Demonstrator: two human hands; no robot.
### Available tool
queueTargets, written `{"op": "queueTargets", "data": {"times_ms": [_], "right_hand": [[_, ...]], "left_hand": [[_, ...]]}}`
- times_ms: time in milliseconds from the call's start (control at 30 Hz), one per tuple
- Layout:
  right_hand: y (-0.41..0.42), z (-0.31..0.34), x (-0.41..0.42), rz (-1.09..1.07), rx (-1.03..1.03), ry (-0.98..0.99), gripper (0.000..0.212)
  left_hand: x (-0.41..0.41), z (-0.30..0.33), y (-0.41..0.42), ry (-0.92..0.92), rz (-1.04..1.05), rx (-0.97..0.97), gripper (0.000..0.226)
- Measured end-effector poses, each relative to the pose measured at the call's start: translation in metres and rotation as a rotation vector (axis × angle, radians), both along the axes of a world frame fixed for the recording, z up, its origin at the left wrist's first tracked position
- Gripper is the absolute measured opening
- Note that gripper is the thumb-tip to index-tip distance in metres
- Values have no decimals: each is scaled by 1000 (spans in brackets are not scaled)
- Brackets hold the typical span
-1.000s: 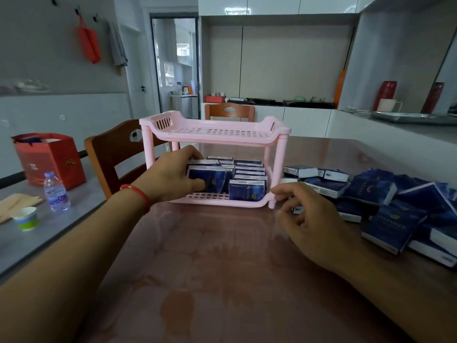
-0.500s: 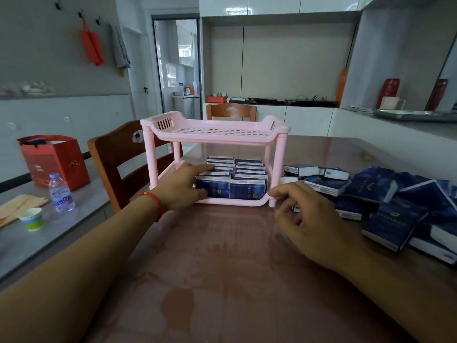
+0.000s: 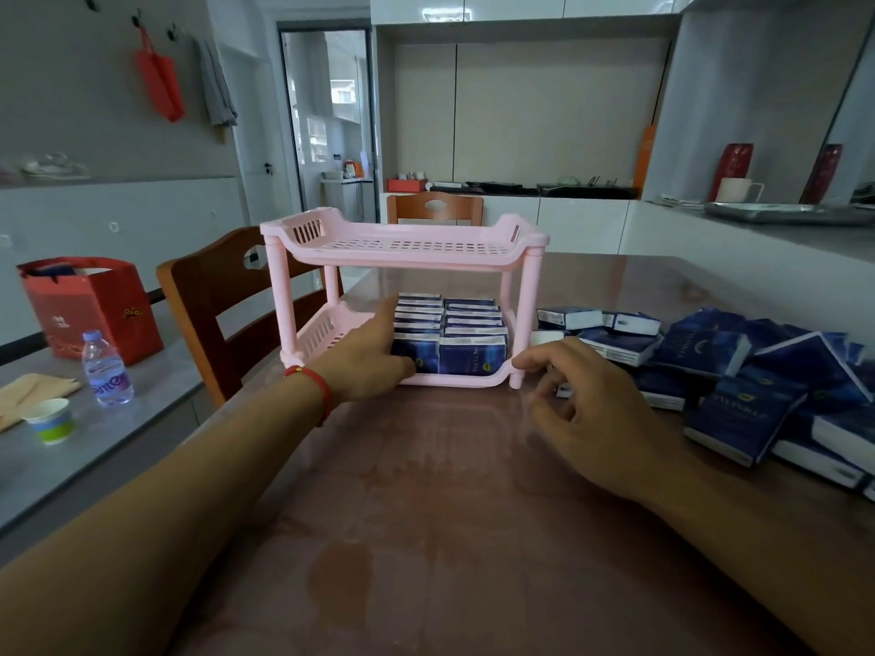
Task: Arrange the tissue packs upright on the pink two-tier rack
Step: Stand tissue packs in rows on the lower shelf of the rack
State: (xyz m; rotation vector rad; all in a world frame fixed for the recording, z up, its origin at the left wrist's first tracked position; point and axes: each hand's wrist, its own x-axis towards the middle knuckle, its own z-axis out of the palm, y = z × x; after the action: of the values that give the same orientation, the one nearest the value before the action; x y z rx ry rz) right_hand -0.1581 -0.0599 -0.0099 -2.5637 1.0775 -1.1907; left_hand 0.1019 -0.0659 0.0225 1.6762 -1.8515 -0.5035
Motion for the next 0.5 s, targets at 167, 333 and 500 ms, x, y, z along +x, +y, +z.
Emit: {"op": "queueTargets", "data": {"times_ms": [167,333,500], "right_hand": [[-3,-3,-2,-47,-4,30,33],[-3,4,-20,-341,-29,126,26],[3,20,-53,-782,-52,512,42]], "left_hand": [[0,-2,2,32,9,-35,77],[-6,-7,9,-217,122,-301,69],[-30,-1,22,-553,171,-481,48]]}}
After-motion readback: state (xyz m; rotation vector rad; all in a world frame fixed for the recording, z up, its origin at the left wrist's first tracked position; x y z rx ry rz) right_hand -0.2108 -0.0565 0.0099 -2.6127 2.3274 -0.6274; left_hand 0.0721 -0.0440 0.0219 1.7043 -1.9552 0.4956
